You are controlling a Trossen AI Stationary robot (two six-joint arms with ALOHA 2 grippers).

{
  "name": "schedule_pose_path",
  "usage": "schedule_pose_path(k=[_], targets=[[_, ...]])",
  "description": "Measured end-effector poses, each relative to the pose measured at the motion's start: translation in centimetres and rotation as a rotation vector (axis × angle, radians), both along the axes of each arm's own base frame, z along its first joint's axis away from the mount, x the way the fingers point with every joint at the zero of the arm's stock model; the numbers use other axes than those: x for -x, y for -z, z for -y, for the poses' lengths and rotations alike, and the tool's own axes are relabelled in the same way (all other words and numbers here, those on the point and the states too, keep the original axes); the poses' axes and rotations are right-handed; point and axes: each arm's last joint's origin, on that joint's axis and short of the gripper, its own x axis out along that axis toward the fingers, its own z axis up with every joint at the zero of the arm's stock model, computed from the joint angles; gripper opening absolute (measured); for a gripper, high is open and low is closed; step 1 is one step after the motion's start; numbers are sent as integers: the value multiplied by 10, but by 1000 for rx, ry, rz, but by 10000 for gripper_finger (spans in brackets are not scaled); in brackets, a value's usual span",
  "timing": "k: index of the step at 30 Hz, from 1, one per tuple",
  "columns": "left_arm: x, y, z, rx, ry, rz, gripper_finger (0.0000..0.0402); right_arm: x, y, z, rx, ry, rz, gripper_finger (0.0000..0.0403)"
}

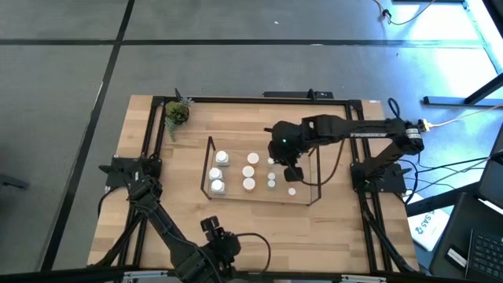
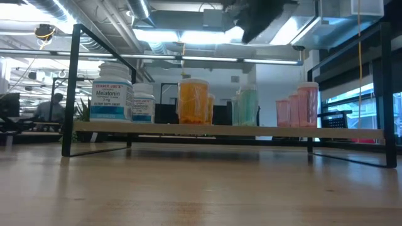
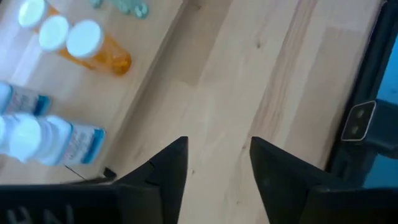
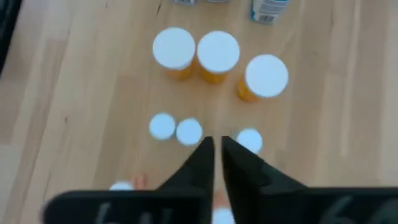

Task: Pick and place medicine bottles onto shelf by color
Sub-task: Return to Home Position

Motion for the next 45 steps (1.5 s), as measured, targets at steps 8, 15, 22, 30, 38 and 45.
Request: schedule_pose_path(k=[8,15,22,30,38,45], targets=[[10,-30,-11,-5,72,32,97,37,-51,-36,49,-13,15,9],[33,-71,-21,-48,188,104,11,101,-89,-76,11,-6,134,8],[67,-121,-40,-162,285,247,2,173,-117,-118,-89,-97,295,4],[104,-154,-48,-200,386,328,1,221,-100,-150,1,-85,405,3],[134,-167,-50,-236,416,415,0,250,-77,-137,-33,7,481,2],[155,-149,-72,-280,316,490,0,266,-63,-104,-159,72,536,1]])
